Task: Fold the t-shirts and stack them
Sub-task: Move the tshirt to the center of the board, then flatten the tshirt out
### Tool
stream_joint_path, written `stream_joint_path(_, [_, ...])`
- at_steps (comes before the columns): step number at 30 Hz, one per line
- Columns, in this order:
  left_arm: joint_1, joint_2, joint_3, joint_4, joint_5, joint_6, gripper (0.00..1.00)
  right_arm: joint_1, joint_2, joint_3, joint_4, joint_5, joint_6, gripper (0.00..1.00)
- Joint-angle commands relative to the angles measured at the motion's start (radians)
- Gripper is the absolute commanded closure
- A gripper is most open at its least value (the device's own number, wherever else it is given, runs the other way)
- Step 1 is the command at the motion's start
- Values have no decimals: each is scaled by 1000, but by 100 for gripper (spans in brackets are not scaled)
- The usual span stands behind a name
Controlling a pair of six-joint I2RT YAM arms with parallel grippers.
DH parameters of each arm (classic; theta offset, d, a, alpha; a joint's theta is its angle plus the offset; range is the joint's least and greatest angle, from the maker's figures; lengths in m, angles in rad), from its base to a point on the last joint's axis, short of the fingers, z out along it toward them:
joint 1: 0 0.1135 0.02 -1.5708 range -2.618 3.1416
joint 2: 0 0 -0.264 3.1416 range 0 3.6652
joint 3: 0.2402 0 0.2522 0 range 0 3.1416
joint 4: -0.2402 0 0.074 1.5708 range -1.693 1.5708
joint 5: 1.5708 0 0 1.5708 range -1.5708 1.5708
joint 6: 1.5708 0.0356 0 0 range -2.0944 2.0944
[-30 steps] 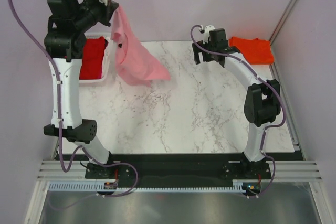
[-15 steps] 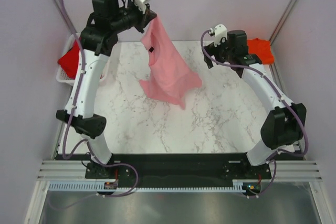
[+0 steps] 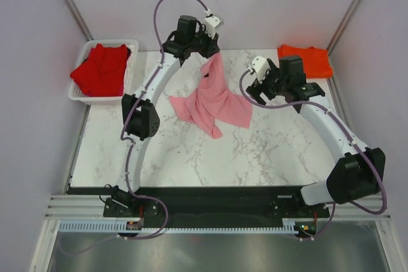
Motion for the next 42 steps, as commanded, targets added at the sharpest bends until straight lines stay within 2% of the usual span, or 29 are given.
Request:
stream_joint_path(1, [-52,-10,92,218,-85,-26,65,46,-19,-17,-48,-106,-200,5])
stream_joint_path(4, [-55,-63,35,241,-183,-28,45,89,27,-21,-76,-106,-272,11])
stream_joint_path(5, [-53,-85,-29,246,-244,-20,40,97,42,-23,-84,-104,-280,14])
stream_joint_path(7, [-46,-181,-118,247,-288,4,35,103,92,-27,-99,-107,-286,19])
stream_joint_path(11, [-1,-376,-435,243,-310,17,34,103,162,-56,-104,-103,-329,29])
stream_joint_path(14, [28,-501,-595,224,-334,15,34,101,194,-76,-115,-106,-375,36])
stream_joint_path(16, [43,-552,-654,204,-348,12,33,110,220,-82,-125,-109,-429,41])
stream_joint_path(17, [48,-571,-701,197,-357,13,33,113,243,-83,-130,-107,-444,49])
stream_joint_path(20, [53,-641,-790,181,-372,27,33,130,292,-58,-151,-107,-467,56])
stream_joint_path(26, [56,-691,-872,164,-375,32,33,152,369,-7,-213,-92,-506,57])
stream_joint_path(29, [56,-695,-878,163,-375,33,32,161,392,-1,-225,-61,-521,53])
stream_joint_path(35, [60,-689,-864,163,-382,43,32,166,437,14,-222,-23,-507,55])
stream_joint_path(42, [63,-695,-896,157,-382,47,32,166,484,39,-233,5,-471,77])
